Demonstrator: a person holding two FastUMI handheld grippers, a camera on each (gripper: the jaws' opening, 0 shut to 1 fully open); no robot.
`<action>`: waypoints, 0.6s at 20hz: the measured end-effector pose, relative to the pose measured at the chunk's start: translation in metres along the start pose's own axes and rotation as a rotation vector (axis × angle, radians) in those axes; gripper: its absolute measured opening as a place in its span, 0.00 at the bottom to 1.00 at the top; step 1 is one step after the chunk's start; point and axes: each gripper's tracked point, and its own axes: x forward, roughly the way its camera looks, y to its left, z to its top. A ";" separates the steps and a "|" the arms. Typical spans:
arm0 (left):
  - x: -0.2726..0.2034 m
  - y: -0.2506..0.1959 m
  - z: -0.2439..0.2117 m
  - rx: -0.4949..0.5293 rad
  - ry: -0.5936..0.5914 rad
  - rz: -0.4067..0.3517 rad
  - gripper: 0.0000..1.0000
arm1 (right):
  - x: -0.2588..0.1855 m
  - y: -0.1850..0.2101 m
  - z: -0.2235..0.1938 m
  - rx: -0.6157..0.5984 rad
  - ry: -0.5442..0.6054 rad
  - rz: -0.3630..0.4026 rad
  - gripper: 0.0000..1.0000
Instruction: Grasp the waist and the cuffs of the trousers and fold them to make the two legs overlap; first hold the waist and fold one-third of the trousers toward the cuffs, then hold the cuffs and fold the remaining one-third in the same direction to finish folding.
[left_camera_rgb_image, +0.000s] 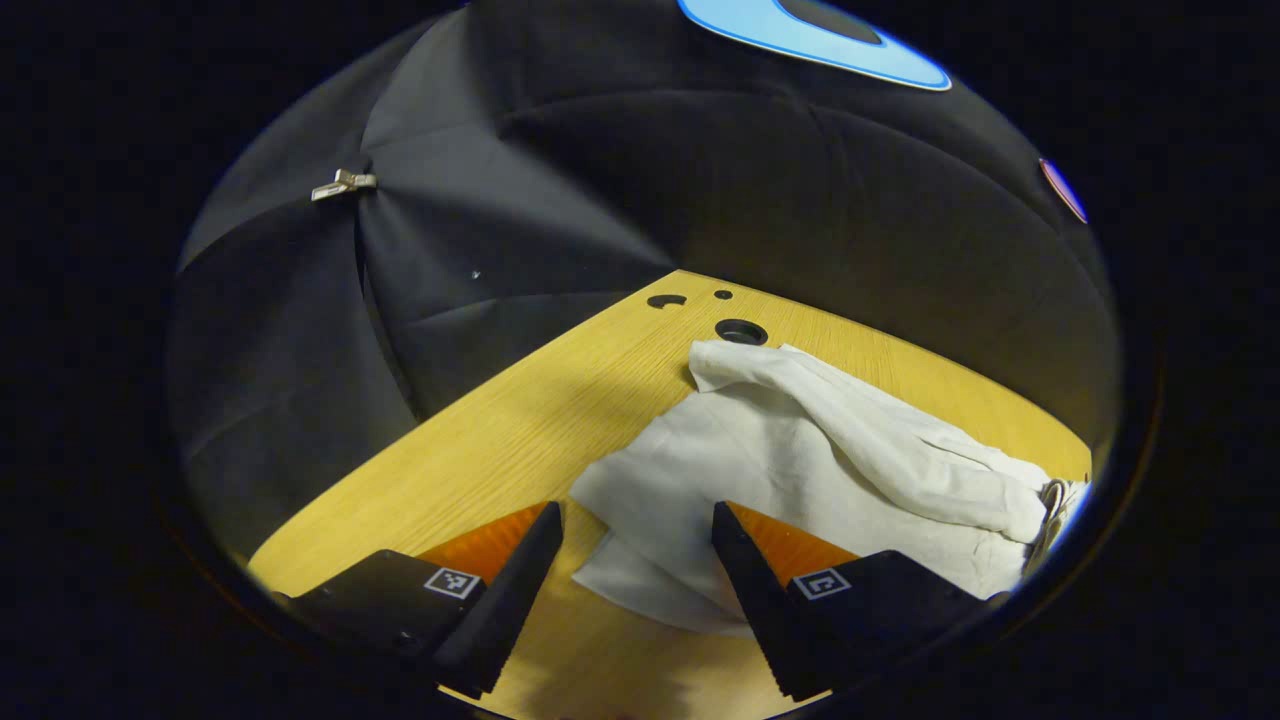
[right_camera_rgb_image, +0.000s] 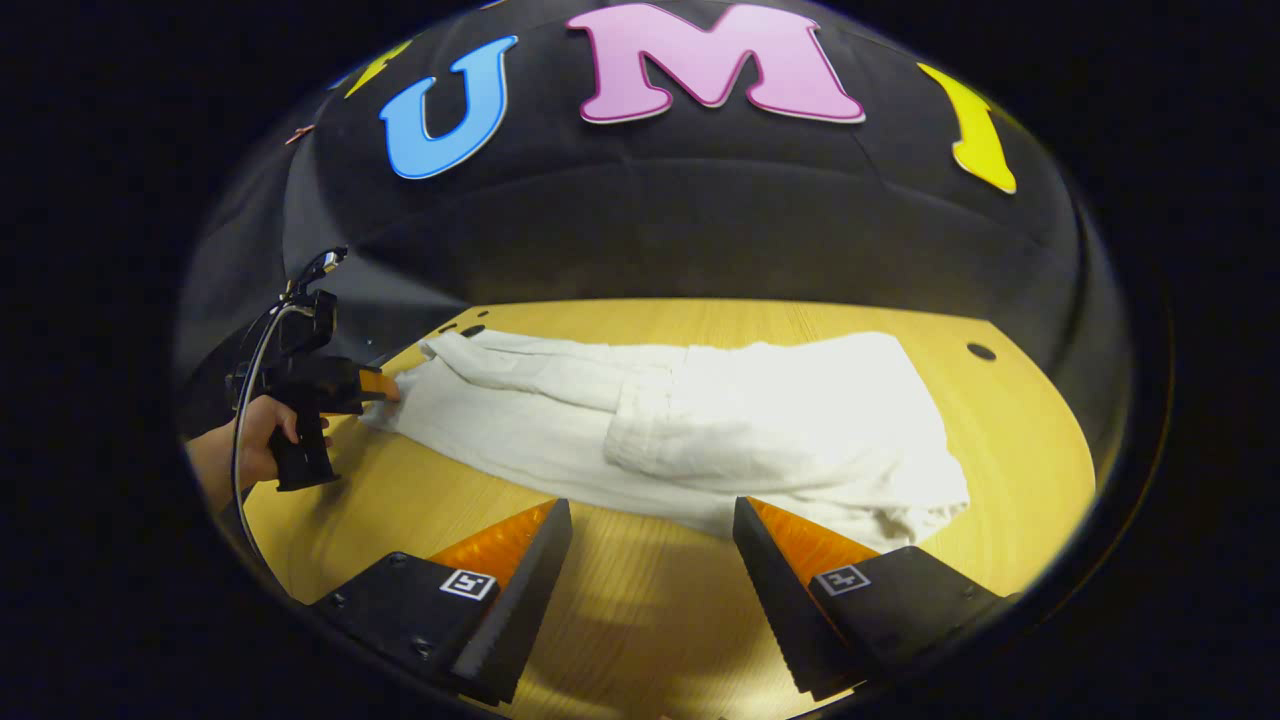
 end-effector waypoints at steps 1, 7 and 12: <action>0.001 -0.003 -0.008 0.034 0.037 0.000 0.97 | -0.004 -0.001 -0.004 -0.004 0.009 -0.008 0.99; 0.001 -0.017 -0.004 0.093 0.047 -0.064 0.86 | -0.028 0.001 -0.010 -0.011 0.035 -0.002 0.99; -0.003 -0.038 -0.013 0.213 0.081 -0.090 0.37 | -0.048 -0.008 -0.015 0.043 0.096 0.005 0.99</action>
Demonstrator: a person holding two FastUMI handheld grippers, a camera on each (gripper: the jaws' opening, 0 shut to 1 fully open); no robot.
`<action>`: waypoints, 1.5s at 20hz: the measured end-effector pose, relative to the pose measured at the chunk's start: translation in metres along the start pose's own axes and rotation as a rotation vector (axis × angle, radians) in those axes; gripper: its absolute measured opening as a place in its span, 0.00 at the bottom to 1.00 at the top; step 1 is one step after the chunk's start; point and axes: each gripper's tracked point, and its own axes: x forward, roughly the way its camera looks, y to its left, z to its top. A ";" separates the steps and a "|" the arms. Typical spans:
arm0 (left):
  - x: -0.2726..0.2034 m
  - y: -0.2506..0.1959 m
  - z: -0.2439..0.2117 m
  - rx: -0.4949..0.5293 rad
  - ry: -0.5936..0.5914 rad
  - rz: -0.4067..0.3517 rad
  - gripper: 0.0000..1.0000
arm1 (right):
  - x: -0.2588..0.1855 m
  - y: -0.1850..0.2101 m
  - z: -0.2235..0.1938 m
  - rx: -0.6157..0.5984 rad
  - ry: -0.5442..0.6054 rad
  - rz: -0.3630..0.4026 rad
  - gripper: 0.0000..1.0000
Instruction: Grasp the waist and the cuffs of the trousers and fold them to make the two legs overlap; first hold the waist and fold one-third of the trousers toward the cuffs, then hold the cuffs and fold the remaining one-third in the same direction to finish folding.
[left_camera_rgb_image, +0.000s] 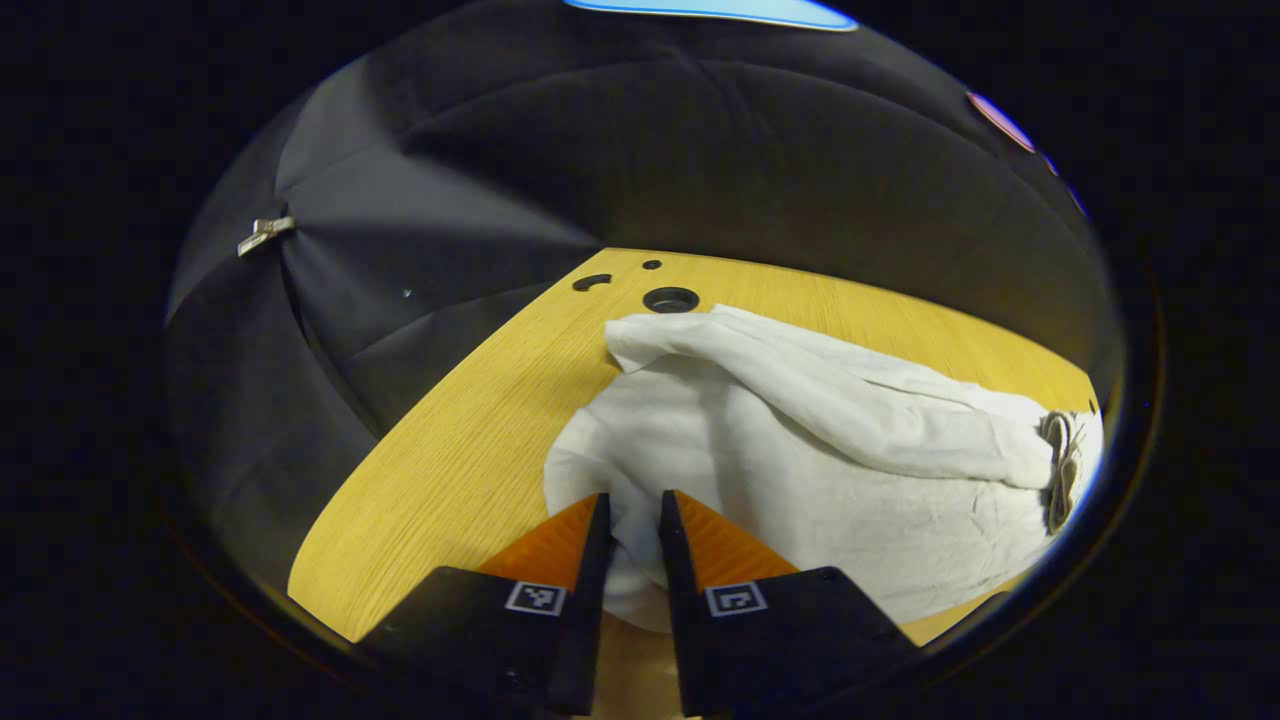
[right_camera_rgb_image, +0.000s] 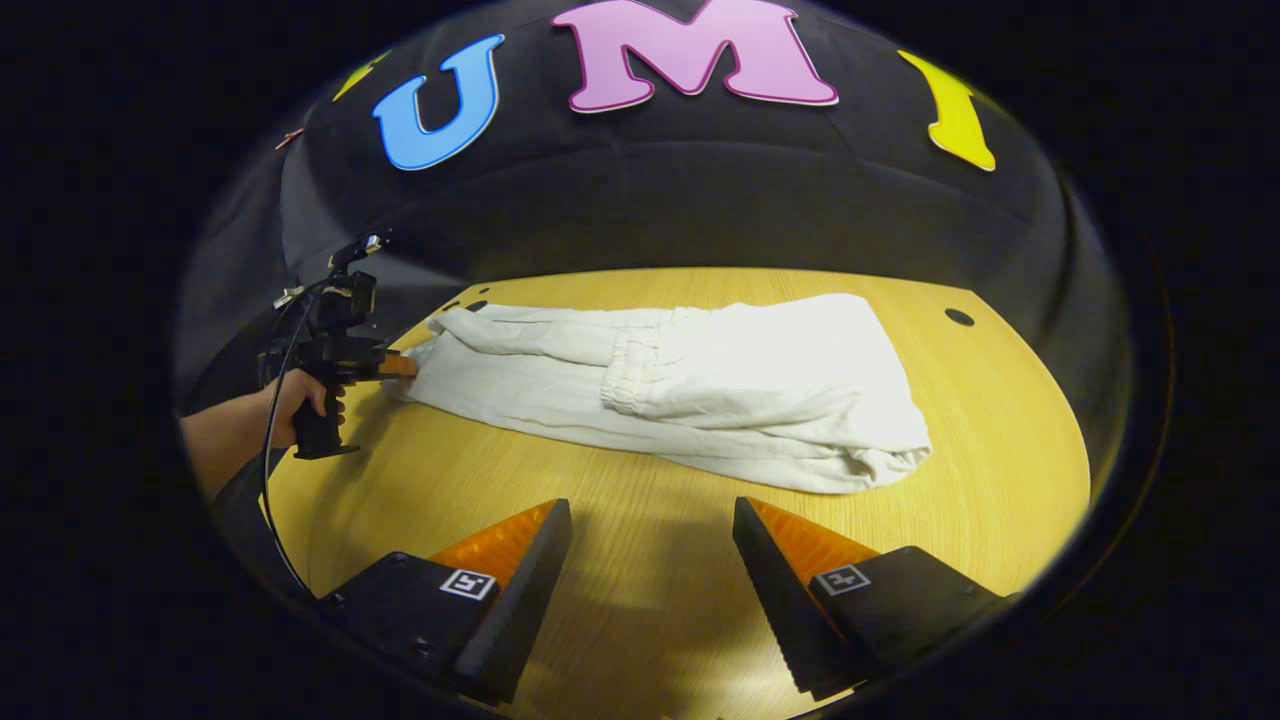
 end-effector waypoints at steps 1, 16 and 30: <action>-0.002 -0.005 0.000 0.035 0.009 -0.009 0.34 | -0.006 -0.003 0.000 0.018 0.011 -0.003 0.99; -0.053 -0.034 0.032 -0.324 -0.095 -0.117 0.05 | -0.122 -0.097 0.062 0.051 -0.031 -0.158 0.99; -0.154 -0.154 0.158 -0.327 -0.295 -0.309 0.05 | -0.193 -0.151 0.042 0.057 -0.117 -0.247 0.99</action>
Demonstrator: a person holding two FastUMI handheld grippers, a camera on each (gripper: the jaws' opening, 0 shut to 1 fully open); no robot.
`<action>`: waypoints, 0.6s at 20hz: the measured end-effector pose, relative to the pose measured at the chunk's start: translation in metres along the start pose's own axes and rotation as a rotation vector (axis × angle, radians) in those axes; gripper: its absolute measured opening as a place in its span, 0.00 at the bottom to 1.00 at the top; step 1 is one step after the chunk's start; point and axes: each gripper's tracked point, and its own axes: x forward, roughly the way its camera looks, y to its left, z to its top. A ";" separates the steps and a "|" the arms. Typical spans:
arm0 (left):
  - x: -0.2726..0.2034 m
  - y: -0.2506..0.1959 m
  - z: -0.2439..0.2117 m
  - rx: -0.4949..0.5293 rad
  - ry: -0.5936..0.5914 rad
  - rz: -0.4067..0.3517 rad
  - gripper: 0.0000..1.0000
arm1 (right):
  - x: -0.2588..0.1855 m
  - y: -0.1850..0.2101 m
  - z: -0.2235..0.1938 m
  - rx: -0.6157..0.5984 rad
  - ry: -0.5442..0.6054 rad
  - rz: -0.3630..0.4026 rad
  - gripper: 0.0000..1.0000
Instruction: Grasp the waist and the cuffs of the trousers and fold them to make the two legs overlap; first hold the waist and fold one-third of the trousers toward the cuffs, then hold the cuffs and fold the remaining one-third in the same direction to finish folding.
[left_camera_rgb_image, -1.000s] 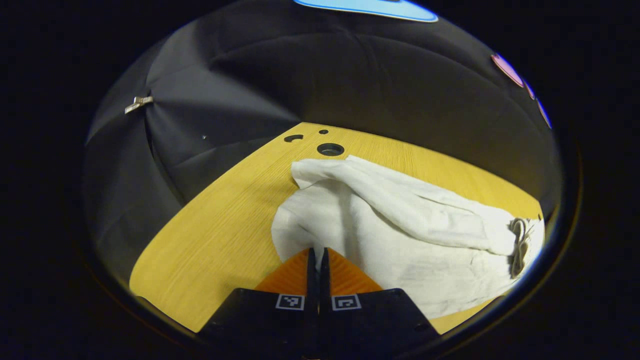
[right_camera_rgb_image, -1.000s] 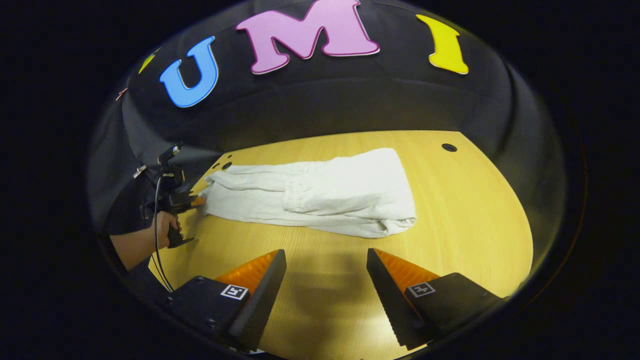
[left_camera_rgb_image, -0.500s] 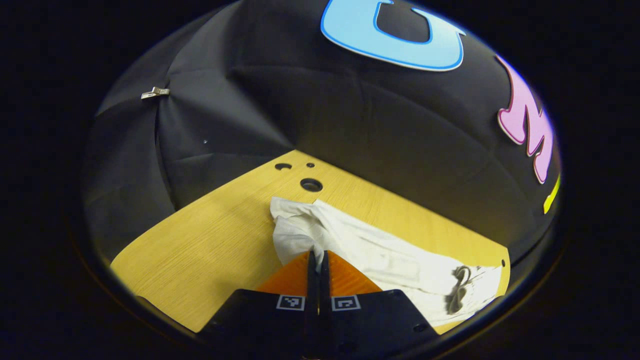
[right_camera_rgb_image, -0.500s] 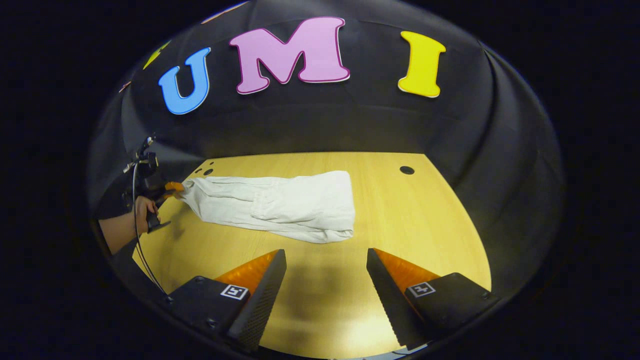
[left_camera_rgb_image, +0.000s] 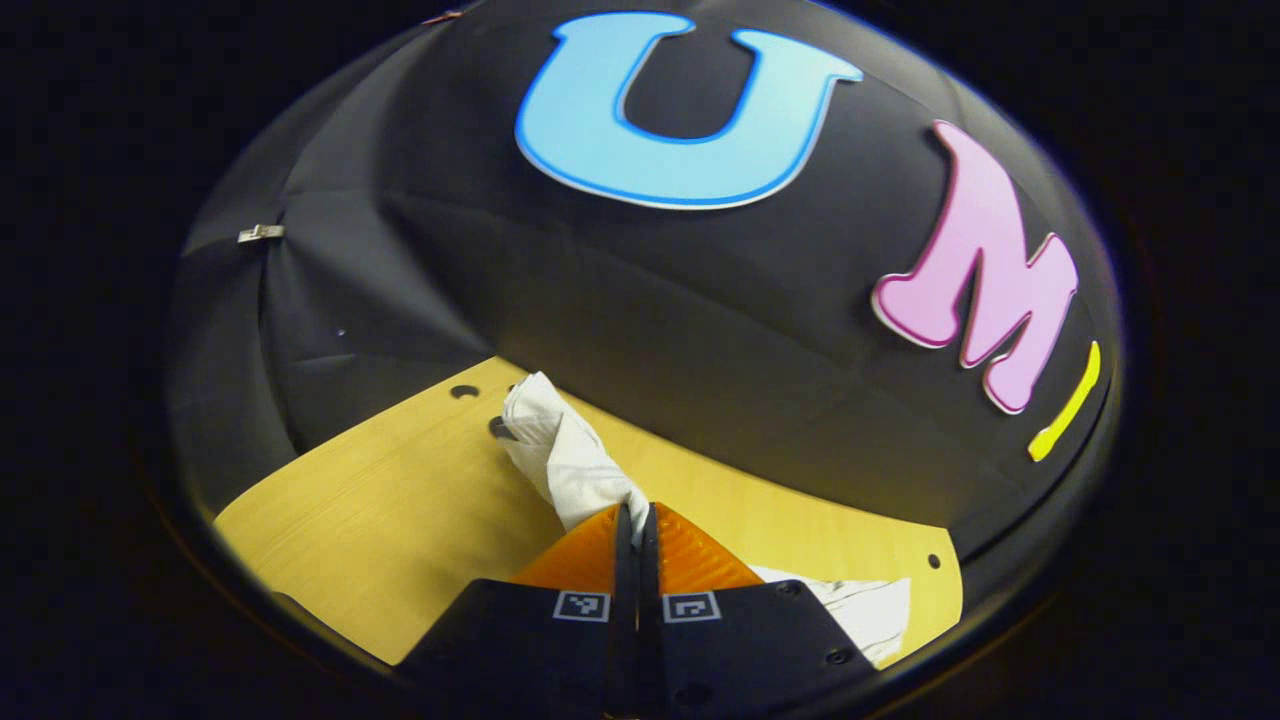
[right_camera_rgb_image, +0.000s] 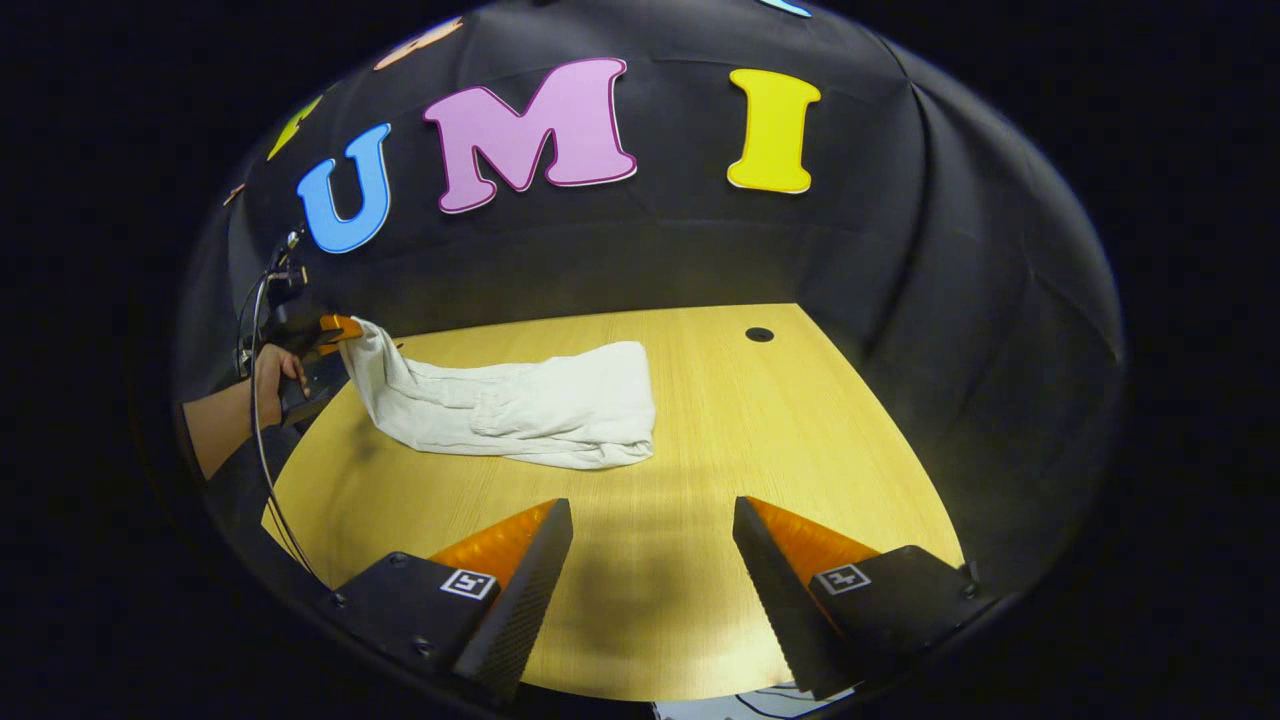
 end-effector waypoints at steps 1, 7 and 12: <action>-0.004 -0.017 0.000 0.005 -0.002 -0.027 0.05 | -0.001 -0.001 0.001 0.000 -0.007 0.000 0.99; -0.004 -0.135 0.004 0.029 0.015 -0.203 0.05 | -0.009 -0.018 -0.001 0.048 -0.018 -0.017 0.99; -0.005 -0.225 -0.031 0.062 0.081 -0.333 0.05 | -0.019 -0.050 -0.002 0.098 -0.027 -0.089 0.99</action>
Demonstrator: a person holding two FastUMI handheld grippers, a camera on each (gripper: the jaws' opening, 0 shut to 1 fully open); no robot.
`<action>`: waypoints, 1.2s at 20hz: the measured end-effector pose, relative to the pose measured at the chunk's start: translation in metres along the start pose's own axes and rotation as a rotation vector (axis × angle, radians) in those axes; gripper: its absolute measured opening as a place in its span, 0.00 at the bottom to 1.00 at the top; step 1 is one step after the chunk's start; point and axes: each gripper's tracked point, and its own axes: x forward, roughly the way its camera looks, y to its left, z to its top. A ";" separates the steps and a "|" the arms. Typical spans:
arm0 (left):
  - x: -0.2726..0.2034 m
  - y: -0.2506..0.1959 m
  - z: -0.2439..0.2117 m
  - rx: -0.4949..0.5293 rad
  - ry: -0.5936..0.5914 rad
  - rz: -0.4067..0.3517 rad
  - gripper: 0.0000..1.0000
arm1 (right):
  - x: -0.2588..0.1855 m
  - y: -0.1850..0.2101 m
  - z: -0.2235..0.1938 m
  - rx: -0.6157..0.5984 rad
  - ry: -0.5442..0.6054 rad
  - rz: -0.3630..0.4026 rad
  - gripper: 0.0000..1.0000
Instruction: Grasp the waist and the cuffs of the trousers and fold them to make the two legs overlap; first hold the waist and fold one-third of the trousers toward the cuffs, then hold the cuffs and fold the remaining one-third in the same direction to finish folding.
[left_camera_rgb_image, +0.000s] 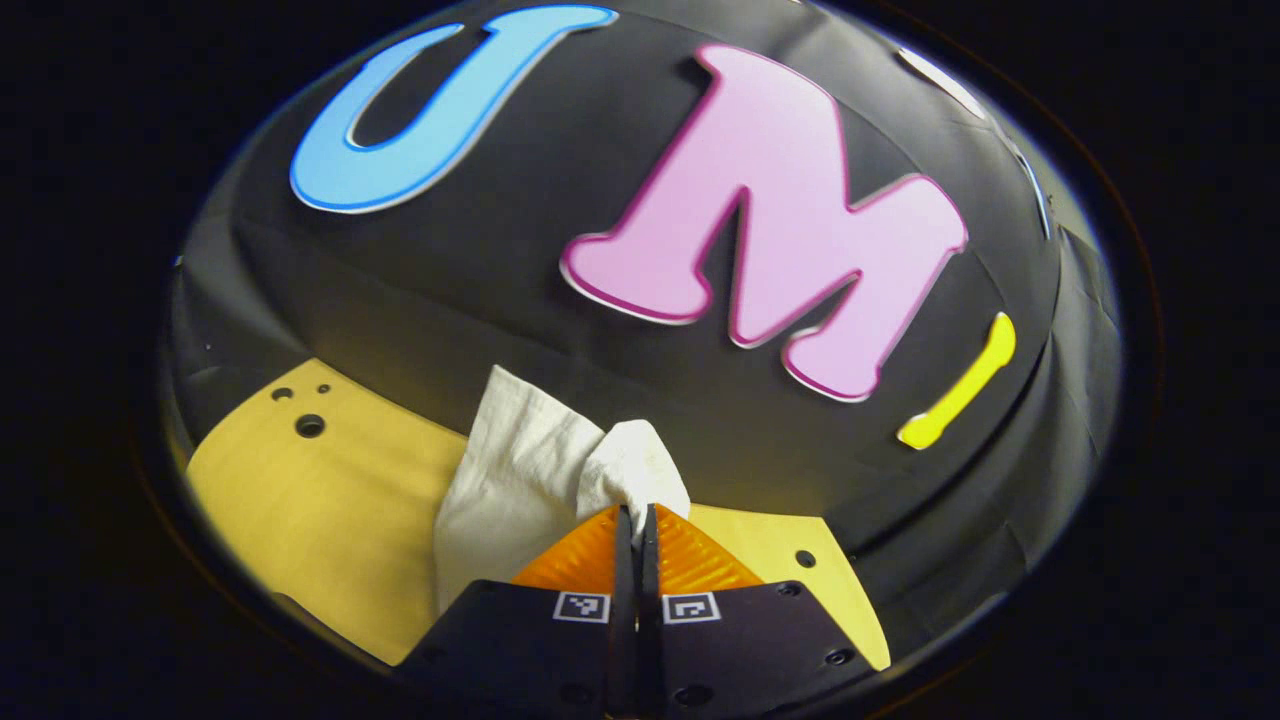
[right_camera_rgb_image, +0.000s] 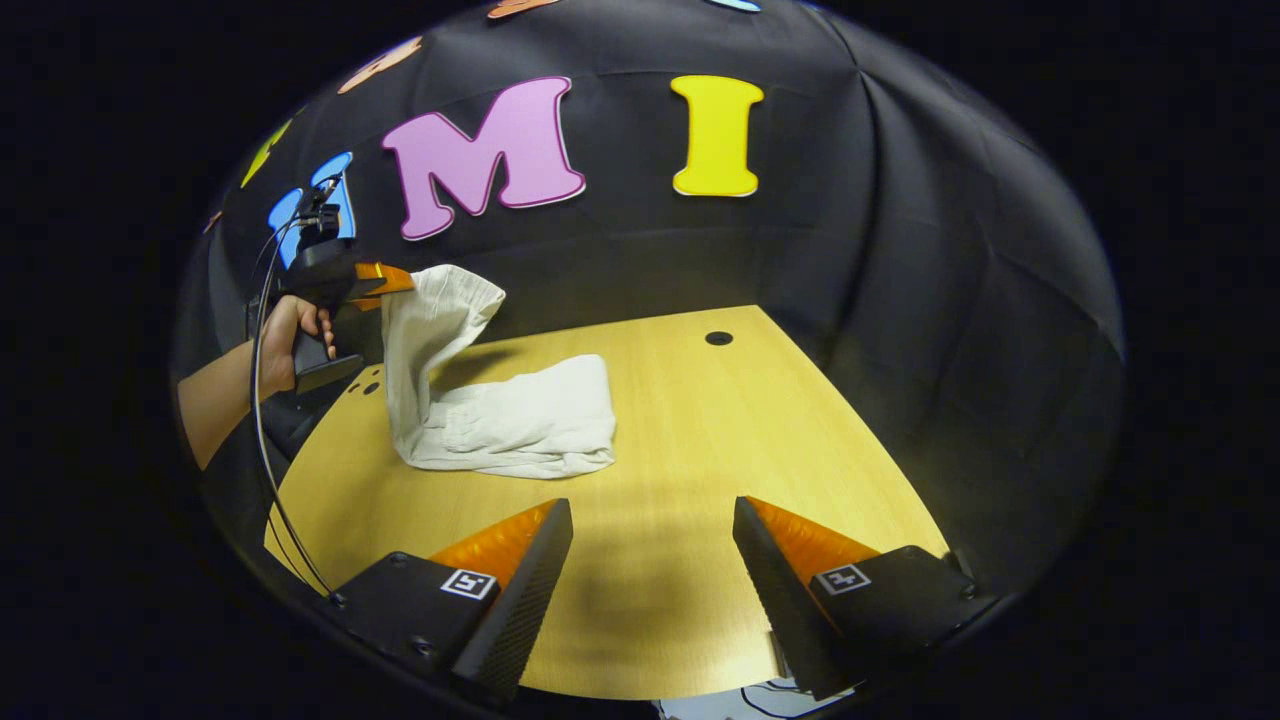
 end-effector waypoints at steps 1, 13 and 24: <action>0.006 -0.016 -0.009 -0.001 0.016 -0.024 0.05 | -0.002 -0.006 -0.001 0.009 -0.001 -0.014 0.99; 0.009 -0.109 -0.146 -0.014 0.251 -0.154 0.02 | -0.012 -0.023 -0.020 0.058 0.015 -0.070 0.99; -0.046 -0.082 -0.212 0.165 0.337 -0.130 0.76 | -0.005 -0.004 -0.020 -0.010 0.021 0.000 0.99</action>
